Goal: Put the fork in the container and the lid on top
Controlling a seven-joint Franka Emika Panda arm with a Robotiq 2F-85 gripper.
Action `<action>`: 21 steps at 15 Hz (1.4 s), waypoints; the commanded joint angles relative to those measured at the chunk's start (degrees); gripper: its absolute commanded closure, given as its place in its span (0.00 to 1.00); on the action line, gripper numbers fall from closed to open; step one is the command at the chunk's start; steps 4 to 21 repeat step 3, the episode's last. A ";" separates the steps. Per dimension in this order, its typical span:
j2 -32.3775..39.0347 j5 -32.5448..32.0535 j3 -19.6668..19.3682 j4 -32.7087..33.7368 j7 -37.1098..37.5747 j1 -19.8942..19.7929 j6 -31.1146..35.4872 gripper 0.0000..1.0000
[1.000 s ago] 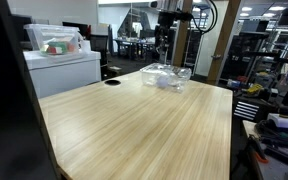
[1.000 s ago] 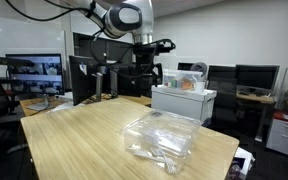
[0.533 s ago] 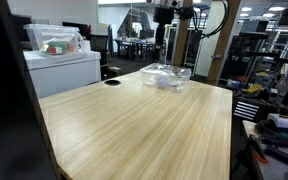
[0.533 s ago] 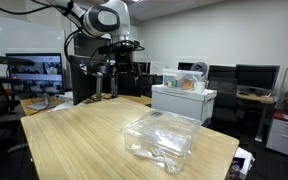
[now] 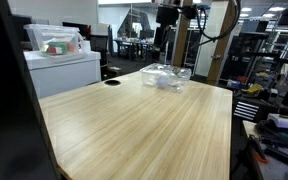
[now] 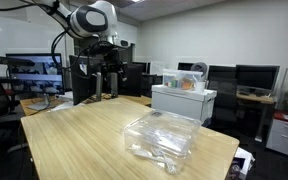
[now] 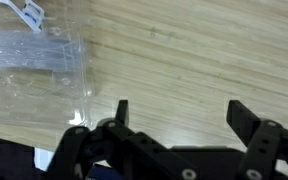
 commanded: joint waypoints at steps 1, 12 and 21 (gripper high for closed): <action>0.01 0.04 0.97 0.08 -0.02 -0.99 -0.10 0.00; 0.02 0.04 0.97 0.08 -0.02 -0.99 -0.10 0.00; 0.02 0.04 0.97 0.08 -0.02 -0.99 -0.10 0.00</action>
